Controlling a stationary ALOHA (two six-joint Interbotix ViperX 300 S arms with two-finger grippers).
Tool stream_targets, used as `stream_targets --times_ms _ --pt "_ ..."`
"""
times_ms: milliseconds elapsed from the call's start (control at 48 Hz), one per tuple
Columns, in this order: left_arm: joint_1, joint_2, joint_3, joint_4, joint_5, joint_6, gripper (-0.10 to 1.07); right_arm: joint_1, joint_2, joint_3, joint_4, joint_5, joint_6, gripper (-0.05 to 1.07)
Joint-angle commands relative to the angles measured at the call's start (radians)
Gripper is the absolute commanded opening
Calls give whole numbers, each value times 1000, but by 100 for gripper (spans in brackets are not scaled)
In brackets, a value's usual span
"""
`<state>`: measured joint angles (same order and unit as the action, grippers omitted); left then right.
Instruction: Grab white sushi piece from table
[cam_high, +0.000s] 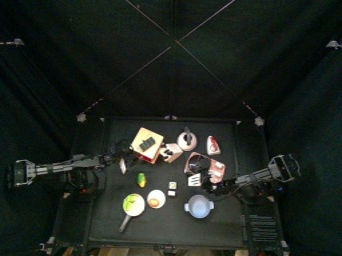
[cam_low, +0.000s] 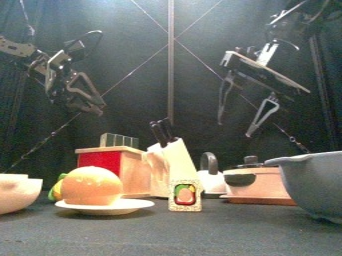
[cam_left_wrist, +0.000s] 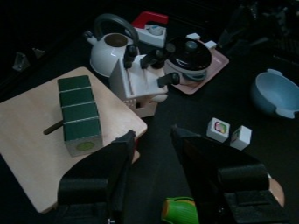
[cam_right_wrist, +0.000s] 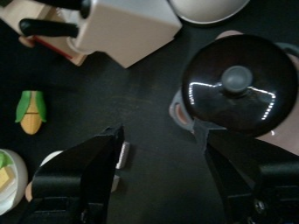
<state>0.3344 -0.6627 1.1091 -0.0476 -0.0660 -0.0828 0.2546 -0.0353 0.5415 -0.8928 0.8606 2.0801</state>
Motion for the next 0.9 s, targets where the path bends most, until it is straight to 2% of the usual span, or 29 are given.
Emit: stream_targets --times_ms 0,312,875 --pt "-2 0 -12 -2 -3 2 79 -5 23 -58 29 -15 -43 95" --pt "-3 0 -12 -3 -3 2 79 -67 146 -115 167 -155 -133 95" --pt "-5 0 -12 -2 -3 2 79 -126 307 -173 141 -296 -137 96"
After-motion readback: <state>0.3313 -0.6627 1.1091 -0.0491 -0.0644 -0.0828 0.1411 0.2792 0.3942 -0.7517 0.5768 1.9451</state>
